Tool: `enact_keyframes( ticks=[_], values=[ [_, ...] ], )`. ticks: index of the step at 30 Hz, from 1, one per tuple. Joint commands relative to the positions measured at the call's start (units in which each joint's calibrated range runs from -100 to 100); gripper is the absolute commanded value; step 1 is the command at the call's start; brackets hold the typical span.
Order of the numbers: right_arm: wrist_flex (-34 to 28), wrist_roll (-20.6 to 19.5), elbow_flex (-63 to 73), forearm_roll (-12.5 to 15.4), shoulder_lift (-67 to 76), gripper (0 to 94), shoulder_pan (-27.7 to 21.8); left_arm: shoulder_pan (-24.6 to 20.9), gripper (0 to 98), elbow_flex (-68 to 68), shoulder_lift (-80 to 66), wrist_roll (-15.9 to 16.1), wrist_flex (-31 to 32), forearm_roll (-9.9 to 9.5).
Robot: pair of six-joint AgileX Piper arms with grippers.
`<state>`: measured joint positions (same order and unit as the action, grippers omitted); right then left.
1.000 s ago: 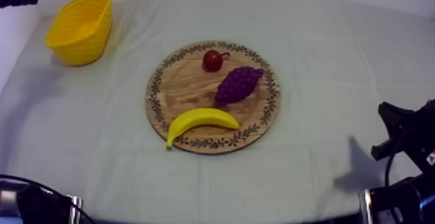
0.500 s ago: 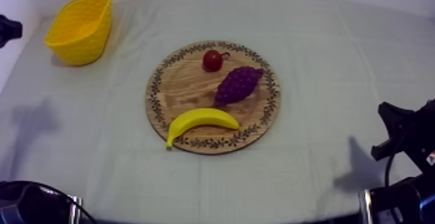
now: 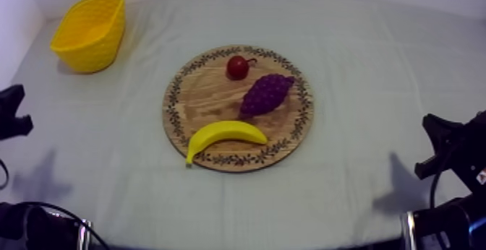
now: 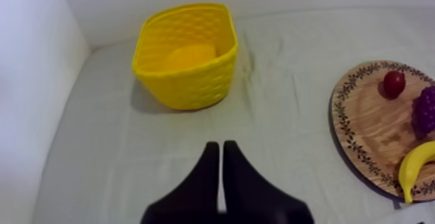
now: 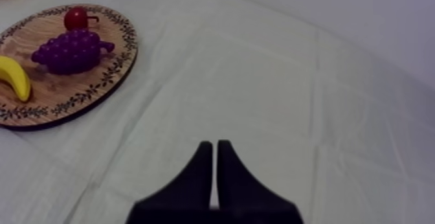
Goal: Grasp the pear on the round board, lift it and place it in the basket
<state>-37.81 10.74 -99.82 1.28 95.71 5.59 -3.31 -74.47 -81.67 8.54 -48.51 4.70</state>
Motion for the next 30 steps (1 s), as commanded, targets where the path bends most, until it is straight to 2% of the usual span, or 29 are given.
enact_keyframes(
  ticks=[1, 13, 30],
  values=[
    [0.0, 0.0, 0.0, 0.0, 0.0, 0.4, 0.0, -0.1, 0.0, -6.6, -7.8, -0.8, 1.2, -0.21],
    [0.0, 0.0, 0.0, 0.0, 0.0, 0.4, 0.0, -0.1, 0.0, -19.2, -17.4, -6.6, 2.6, -2.90],
    [0.0, 0.0, 0.0, 0.0, 0.0, 0.4, 0.0, -0.1, 0.0, -21.2, -18.2, -7.6, 3.0, -3.55]
  ],
)
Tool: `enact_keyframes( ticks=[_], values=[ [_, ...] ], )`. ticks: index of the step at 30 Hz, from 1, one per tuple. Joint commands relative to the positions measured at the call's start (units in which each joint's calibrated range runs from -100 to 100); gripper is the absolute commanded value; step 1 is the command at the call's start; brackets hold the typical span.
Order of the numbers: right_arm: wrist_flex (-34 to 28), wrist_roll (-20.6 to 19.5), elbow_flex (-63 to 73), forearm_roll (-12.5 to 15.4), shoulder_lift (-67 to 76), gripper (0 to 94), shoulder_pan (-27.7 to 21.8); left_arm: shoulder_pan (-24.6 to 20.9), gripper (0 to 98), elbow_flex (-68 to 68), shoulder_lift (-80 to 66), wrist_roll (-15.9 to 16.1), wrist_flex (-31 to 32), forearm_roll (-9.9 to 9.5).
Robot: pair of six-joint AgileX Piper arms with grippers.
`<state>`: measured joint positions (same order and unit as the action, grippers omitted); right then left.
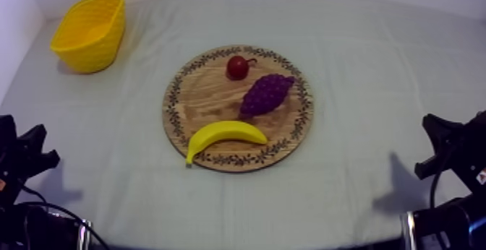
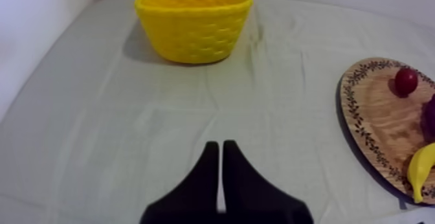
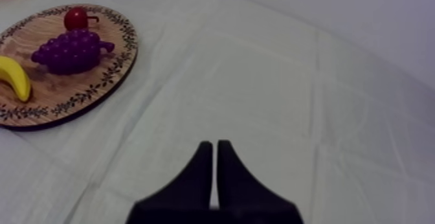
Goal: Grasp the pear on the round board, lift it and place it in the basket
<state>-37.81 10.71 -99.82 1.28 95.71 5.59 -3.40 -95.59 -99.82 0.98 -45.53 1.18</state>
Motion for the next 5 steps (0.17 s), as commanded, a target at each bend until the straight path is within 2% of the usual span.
enact_keyframes(
  ticks=[1, 5],
  values=[
    [0.0, 0.0, 0.0, 0.0, 0.0, 0.4, 0.0, 0.0, 0.0, -0.1, 0.0, 0.0, 0.0, -0.03],
    [0.0, 0.0, 0.0, 0.0, 0.0, 0.4, 0.0, 0.0, 0.0, -0.1, 0.0, 0.0, 0.0, -0.03]
  ],
)
